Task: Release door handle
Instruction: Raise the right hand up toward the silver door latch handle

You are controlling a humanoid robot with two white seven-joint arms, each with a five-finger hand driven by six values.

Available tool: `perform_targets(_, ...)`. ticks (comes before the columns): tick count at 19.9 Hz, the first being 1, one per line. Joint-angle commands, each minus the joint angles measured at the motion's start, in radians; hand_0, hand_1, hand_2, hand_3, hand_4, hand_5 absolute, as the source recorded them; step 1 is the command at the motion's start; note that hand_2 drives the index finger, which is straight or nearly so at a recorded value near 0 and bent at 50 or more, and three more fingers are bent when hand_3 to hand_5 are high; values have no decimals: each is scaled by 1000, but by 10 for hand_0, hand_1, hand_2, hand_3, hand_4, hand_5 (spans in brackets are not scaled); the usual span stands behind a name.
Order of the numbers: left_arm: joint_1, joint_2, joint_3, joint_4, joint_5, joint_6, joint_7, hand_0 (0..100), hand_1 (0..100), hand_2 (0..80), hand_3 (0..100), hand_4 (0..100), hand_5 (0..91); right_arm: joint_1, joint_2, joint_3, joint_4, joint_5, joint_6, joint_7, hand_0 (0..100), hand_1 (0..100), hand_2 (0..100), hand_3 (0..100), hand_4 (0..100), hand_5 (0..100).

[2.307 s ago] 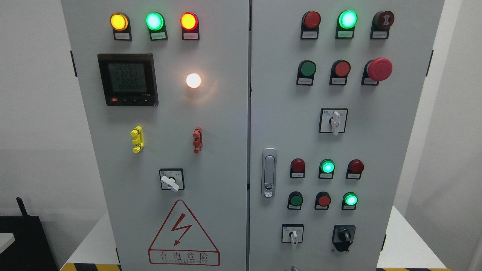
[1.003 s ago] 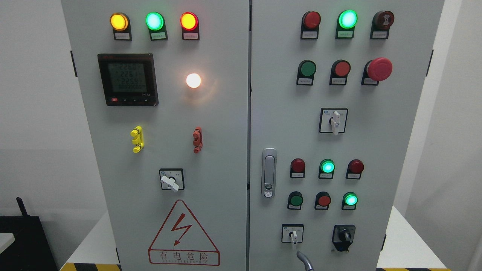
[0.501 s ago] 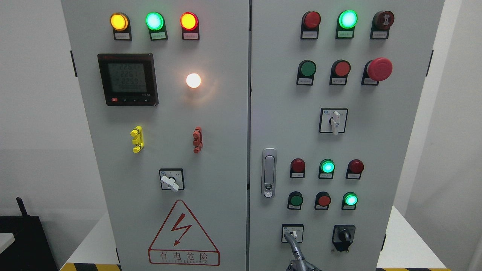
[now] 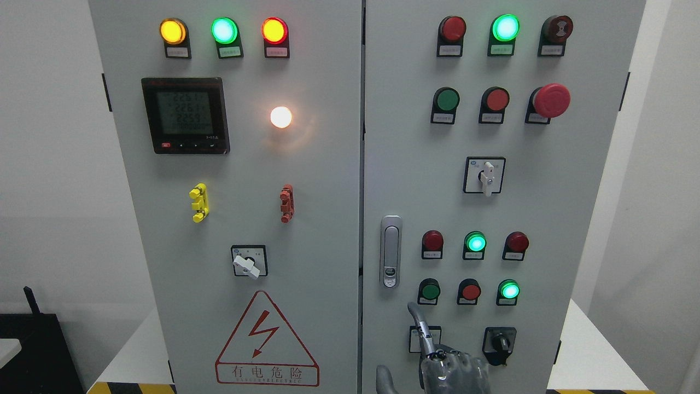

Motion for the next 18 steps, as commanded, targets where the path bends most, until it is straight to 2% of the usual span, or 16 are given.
perform_targets(1, -17, 0, 32, 23, -29, -1, 0, 120, 389, 0, 0, 0, 0, -62, 2, -2, 98, 109, 5, 11, 372, 402, 0, 1000, 1000, 985)
perform_targets(5, -15, 0, 31, 23, -29, -1, 0, 120, 389, 0, 0, 0, 0, -98, 2, 1, 129, 112, 73, 14, 371, 397, 0, 1000, 1000, 985)
perform_targets(8, -17, 0, 31, 23, -29, -1, -2, 120, 389, 0, 0, 0, 0, -115, 2, 3, 130, 114, 76, 52, 374, 391, 0, 1000, 1000, 985)
perform_targets(18, -17, 0, 32, 25, -29, -1, -2, 120, 389, 0, 0, 0, 0, -119, 2, 7, 133, 135, 74, 63, 380, 374, 4, 1000, 1000, 985)
